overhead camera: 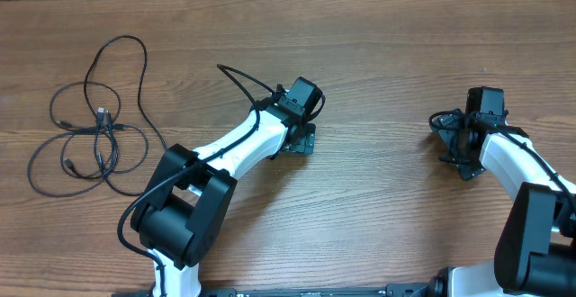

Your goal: Untangle cables

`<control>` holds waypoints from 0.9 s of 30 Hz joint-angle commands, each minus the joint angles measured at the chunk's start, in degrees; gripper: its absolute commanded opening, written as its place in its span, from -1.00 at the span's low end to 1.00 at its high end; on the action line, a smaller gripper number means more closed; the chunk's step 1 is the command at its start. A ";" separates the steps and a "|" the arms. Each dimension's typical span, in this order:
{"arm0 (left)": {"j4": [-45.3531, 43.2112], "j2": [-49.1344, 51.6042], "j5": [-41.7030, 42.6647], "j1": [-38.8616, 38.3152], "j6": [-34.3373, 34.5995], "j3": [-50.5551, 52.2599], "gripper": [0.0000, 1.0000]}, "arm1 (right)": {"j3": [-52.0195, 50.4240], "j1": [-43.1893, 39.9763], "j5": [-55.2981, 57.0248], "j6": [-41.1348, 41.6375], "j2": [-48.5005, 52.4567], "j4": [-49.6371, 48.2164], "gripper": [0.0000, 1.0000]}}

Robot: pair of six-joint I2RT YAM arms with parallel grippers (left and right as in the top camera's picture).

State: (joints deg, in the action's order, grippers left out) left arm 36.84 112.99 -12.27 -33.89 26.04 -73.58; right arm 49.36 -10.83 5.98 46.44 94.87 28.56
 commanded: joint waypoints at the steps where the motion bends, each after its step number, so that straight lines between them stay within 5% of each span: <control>1: 0.11 -1.73 -1.03 0.22 0.96 0.37 0.99 | -0.13 -0.11 0.37 -0.42 -1.01 -0.17 1.00; 18: 0.17 -1.66 -0.76 0.79 0.98 0.37 0.99 | -0.13 -0.11 0.39 -0.42 -1.01 -0.17 1.00; 27: 0.31 -16.63 -3.39 -0.22 0.76 0.37 0.99 | -0.13 -0.11 0.37 -0.42 -1.01 -0.17 1.00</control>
State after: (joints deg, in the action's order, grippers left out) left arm 37.19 103.98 -13.89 -33.78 26.26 -73.08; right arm 49.36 -10.85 5.98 46.44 94.87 28.58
